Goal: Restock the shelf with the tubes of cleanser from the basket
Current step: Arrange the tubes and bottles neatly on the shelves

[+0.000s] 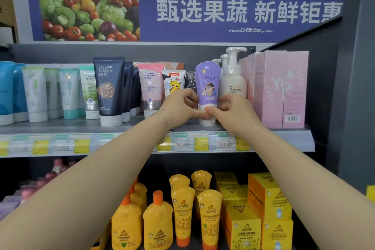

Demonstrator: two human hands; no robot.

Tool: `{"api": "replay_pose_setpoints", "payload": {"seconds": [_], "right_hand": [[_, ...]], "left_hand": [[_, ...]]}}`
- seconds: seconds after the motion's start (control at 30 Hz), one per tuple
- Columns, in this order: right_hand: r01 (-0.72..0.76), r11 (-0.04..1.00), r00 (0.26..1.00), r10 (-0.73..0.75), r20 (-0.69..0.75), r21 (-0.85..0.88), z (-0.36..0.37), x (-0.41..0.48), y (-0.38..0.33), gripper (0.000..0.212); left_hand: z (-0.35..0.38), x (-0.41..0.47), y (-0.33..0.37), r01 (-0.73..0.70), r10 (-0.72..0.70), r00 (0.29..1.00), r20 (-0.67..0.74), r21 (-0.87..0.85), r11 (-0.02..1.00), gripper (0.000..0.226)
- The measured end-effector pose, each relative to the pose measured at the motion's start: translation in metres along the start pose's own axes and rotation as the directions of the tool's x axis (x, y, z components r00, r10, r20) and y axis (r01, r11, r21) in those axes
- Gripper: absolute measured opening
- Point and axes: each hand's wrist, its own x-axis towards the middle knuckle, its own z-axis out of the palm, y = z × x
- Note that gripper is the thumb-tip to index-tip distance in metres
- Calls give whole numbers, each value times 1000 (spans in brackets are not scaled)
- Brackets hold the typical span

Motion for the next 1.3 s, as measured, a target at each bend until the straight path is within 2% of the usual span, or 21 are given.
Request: {"api": "replay_pose_setpoints", "payload": {"seconds": [0.23,0.63,0.83,1.3], "right_hand": [[19,1000,999,-18,35,-5,6,6,2,21],[-26,996,998,30,47,-82,12,15,3,25],[-22,998,999,21,-26,-54,9,5,-2,22],[-31,998,999,29,-33,-50,6,2,-7,23]], "left_hand": [[2,4,0,11,-10,998,60,-19,1000,39],[7,11,-3,6,-8,999,42,63,998,38],[7,11,-7,20,-22,999,27,80,997,49],[5,8,-4,111,-114,992,55,51,993,73]]}}
